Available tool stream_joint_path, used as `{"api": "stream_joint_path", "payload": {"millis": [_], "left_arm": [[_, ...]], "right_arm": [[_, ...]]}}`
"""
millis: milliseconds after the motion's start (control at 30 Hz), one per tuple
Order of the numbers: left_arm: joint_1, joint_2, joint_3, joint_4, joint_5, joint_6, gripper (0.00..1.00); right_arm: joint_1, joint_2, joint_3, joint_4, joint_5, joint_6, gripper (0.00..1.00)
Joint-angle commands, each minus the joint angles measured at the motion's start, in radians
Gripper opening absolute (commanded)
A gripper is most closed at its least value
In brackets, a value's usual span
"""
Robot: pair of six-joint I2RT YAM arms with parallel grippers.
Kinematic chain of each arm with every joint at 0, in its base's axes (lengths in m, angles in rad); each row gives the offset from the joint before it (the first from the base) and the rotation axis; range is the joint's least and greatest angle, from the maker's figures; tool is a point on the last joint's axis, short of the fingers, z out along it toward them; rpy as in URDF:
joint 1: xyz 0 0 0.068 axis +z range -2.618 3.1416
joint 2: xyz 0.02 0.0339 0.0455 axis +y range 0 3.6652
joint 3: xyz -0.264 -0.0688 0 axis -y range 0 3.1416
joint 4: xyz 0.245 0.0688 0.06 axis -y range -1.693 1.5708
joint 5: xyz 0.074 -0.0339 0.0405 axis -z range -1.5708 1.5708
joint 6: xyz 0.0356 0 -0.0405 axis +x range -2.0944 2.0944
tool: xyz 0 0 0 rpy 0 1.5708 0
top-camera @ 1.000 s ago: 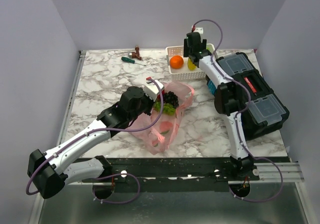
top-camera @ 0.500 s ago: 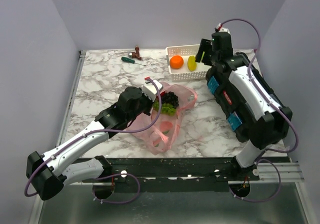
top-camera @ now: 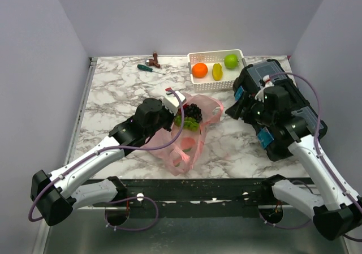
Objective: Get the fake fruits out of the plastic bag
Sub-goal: Take out the fake fruit from the plastic bag.
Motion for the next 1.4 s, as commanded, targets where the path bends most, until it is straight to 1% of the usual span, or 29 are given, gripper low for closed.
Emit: {"api": "stream_joint_path", "payload": {"millis": [0,100,133,267,300,400,433,500,533,567,667,800,933,1100,1233,1367], "left_arm": [[-0.006,-0.003,0.032,-0.004,0.013,0.011,0.0],[-0.005,-0.004,0.033,-0.006,0.008,0.014,0.0],[-0.005,-0.005,0.032,-0.008,0.007,0.015,0.0],[-0.005,-0.008,0.03,-0.007,-0.002,0.018,0.0],[-0.005,-0.009,0.03,-0.007,-0.005,0.019,0.0],[-0.006,-0.013,0.027,-0.007,-0.009,0.021,0.0],[-0.005,-0.014,0.026,-0.007,-0.009,0.02,0.0],[-0.005,-0.016,0.025,-0.004,-0.007,0.019,0.0],[-0.006,-0.017,0.024,-0.004,-0.008,0.019,0.0],[-0.006,-0.018,0.022,-0.001,-0.008,0.019,0.0],[-0.005,-0.017,0.02,-0.002,-0.01,0.021,0.0],[-0.006,-0.017,0.02,-0.002,-0.02,0.023,0.0],[-0.005,-0.024,0.019,0.003,-0.023,0.026,0.0],[-0.006,-0.03,0.017,0.007,-0.018,0.024,0.0],[-0.006,-0.034,0.013,0.009,-0.024,0.026,0.0],[-0.005,-0.037,0.011,0.008,-0.022,0.025,0.0]], "right_arm": [[0.058,-0.091,-0.191,-0.02,-0.138,0.14,0.72],[0.179,-0.132,-0.263,0.022,-0.112,0.215,0.72],[0.246,-0.133,-0.276,0.043,-0.093,0.238,0.72],[0.502,-0.122,-0.279,0.107,0.093,0.337,0.72],[0.543,-0.113,-0.276,0.135,0.133,0.342,0.72],[0.658,-0.063,-0.255,0.205,0.219,0.32,0.7],[0.716,-0.049,-0.248,0.237,0.273,0.298,0.69],[0.814,-0.03,-0.25,0.301,0.436,0.245,0.67],[0.835,-0.014,-0.248,0.33,0.498,0.215,0.64],[0.843,0.006,-0.244,0.352,0.538,0.192,0.63],[0.844,0.082,-0.212,0.41,0.63,0.121,0.63],[0.847,0.189,-0.126,0.429,0.623,0.033,0.63],[0.846,0.233,-0.129,0.504,0.705,-0.03,0.66],[0.841,0.391,-0.032,0.505,0.768,-0.111,0.65],[0.812,0.504,0.0,0.515,0.771,-0.158,0.56],[0.772,0.549,-0.009,0.516,0.797,-0.171,0.52]]}}
